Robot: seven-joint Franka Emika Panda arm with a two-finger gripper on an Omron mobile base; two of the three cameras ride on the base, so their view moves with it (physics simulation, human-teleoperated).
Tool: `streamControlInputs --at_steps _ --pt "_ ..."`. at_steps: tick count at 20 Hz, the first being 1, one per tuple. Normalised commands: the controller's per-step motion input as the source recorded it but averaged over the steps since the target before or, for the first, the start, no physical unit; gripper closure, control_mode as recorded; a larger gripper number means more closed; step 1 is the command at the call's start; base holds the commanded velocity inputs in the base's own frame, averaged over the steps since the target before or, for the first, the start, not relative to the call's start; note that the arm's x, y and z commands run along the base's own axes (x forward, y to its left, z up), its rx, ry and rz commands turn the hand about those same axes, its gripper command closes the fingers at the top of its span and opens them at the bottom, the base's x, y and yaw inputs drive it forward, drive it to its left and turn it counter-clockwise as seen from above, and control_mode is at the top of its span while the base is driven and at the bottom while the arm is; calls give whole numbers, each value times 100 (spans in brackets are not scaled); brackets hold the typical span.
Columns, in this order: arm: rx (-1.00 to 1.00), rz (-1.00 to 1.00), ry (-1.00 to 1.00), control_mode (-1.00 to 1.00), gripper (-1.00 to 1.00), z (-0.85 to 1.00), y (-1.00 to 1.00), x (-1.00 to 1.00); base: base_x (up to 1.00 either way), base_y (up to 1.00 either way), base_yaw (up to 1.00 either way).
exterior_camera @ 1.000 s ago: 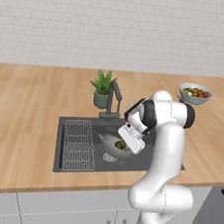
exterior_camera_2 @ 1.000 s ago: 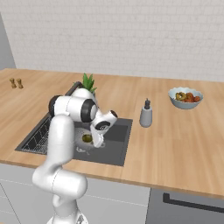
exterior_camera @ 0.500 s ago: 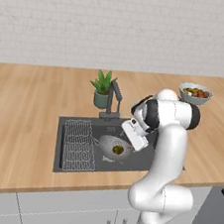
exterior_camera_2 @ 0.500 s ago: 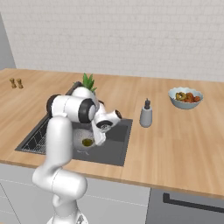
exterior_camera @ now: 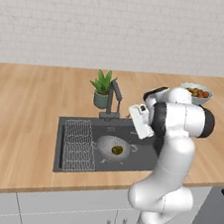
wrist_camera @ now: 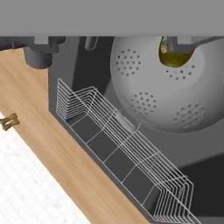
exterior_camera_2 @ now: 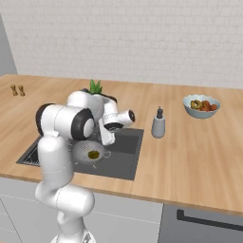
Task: Put the colander in the sink, put the kiwi in the colander, and turn on the sink faucet and pour water over the colander.
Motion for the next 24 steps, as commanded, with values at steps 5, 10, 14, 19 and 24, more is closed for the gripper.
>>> streamControlInputs --at_steps 5,10,14,19,24 --pt "20 -1 -11 -100 -100 86 0 -17 0 0 0" --pt "30 -13 1 -100 -100 13 0 0 0 0 0" --pt "31 -20 7 -100 -100 0 -6 -10 0 0 0" --pt "25 -25 12 -100 -100 4 -5 -30 0 0 0" --pt "16 -21 13 -100 -100 43 0 -24 0 0 0"
